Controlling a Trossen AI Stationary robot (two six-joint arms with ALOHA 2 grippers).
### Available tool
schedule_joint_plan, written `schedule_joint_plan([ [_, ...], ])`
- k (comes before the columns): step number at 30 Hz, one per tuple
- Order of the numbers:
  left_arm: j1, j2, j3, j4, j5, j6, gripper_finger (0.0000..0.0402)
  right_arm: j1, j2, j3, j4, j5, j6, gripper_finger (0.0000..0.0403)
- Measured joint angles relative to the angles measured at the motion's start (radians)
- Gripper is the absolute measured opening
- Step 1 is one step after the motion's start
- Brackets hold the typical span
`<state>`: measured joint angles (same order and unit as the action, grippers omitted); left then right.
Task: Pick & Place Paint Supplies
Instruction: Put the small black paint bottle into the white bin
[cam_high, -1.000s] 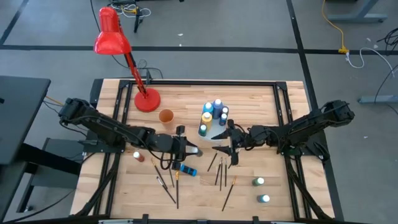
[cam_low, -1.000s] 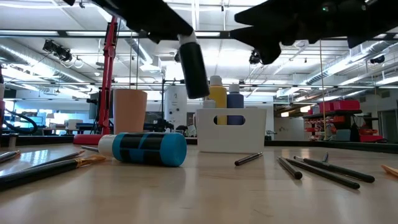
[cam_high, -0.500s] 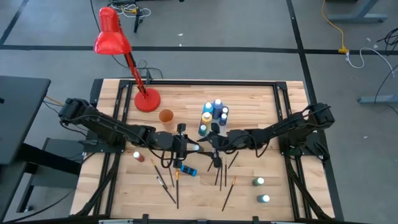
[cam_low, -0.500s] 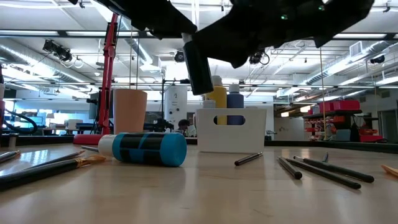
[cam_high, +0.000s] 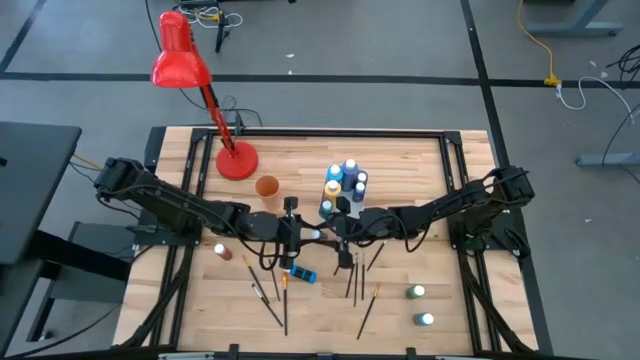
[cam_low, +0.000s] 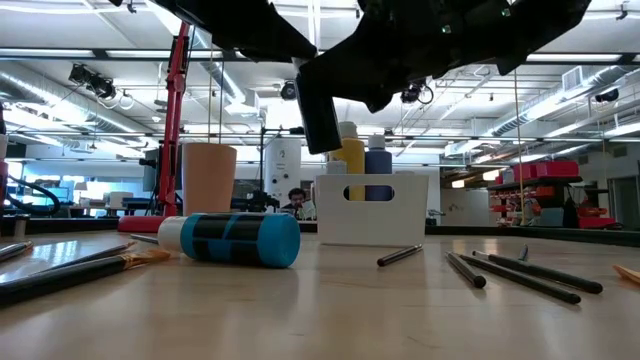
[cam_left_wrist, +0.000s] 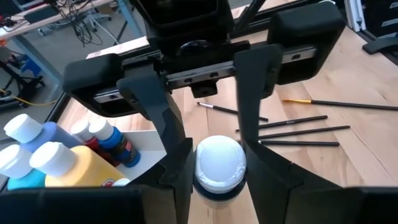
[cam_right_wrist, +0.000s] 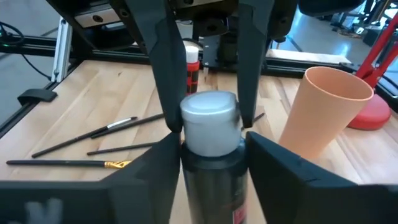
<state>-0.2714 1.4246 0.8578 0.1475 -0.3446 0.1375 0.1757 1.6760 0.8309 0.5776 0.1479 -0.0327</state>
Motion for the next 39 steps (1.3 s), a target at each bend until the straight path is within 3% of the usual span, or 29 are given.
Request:
schedule_joint_plan([
  [4, 0.000, 0.000, 0.000, -0.004, 0.001, -0.001, 0.0126, -0.011, 0.000, 0.000, -0.007, -0.007, 0.027, 0.0140],
  [14, 0.000, 0.000, 0.000, 0.003, -0.014, 0.000, 0.0151, -0.012, -0.001, 0.001, -0.018, -0.011, 0.066, 0.0153],
  [19, 0.000, 0.000, 0.000, 0.009, -0.125, 0.000, 0.0170, -0.006, -0.006, -0.001, -0.099, -0.032, 0.113, 0.0140],
  [24, 0.000, 0.000, 0.000, 0.004, -0.251, -0.001, 0.0188, 0.006, -0.069, -0.001, -0.171, -0.026, 0.156, 0.0153],
  [33, 0.000, 0.000, 0.000, 0.002, -0.302, -0.005, 0.0193, 0.037, -0.335, -0.001, -0.526, 0.166, 0.171, 0.0139],
  [39, 0.000, 0.000, 0.000, 0.002, -0.299, -0.010, 0.0193, 0.069, -0.434, -0.090, -0.491, 0.351, 0.183, 0.0152],
])
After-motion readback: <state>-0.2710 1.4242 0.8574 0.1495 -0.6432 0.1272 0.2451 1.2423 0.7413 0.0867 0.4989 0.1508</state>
